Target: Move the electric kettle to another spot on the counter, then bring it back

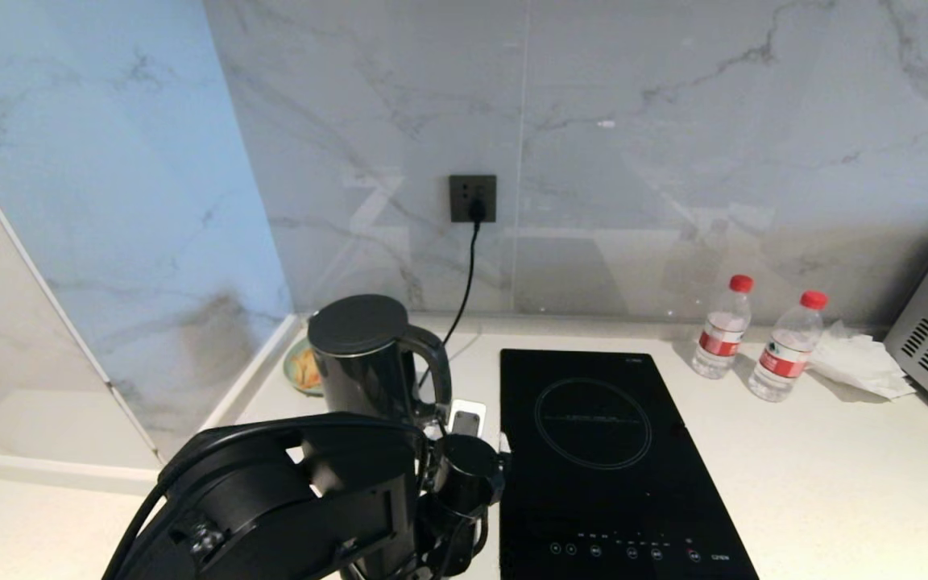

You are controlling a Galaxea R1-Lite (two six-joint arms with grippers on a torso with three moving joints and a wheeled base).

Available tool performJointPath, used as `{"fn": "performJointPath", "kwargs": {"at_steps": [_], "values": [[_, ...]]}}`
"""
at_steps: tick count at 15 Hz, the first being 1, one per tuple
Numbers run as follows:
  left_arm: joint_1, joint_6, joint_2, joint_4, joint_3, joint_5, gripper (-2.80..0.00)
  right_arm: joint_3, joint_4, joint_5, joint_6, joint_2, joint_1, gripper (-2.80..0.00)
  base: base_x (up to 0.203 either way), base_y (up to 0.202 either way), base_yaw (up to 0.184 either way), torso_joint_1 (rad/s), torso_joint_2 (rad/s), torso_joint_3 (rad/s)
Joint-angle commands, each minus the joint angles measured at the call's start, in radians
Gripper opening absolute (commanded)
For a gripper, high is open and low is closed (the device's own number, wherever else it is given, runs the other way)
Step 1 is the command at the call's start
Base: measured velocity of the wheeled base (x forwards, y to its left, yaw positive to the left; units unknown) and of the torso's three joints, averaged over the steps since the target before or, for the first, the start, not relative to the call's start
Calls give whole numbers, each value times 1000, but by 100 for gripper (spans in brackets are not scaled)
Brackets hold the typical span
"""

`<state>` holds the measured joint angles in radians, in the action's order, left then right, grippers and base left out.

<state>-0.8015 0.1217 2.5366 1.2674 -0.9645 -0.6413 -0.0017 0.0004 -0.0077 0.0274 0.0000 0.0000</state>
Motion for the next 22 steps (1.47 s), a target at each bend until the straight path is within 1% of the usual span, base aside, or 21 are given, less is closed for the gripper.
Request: {"fn": "performJointPath", "kwargs": {"at_steps": [1,3,9,11,14,17,22], "values": [[-2,1,-16,9,0,-5,0,0,0,0,1,0,0,-280,0,0,0,0,0,0],[-4,2,-16,10,9,-5,0,0,0,0,0,0,0,-280,0,0,0,0,0,0],[-21,12,-44,13,154,15,0,0,0,0,0,0,0,-280,0,0,0,0,0,0],[-22,11,-45,12,176,35,0,0,0,0,0,0,0,-280,0,0,0,0,0,0],[-31,1,-41,8,172,51,0,0,0,0,0,0,0,-280,0,0,0,0,0,0],[-41,-31,-25,3,171,118,0,0,0,0,2,0,0,-280,0,0,0,0,0,0],[-34,-31,-23,-57,131,129,0,0,0,0,2,0,0,-280,0,0,0,0,0,0]]}}
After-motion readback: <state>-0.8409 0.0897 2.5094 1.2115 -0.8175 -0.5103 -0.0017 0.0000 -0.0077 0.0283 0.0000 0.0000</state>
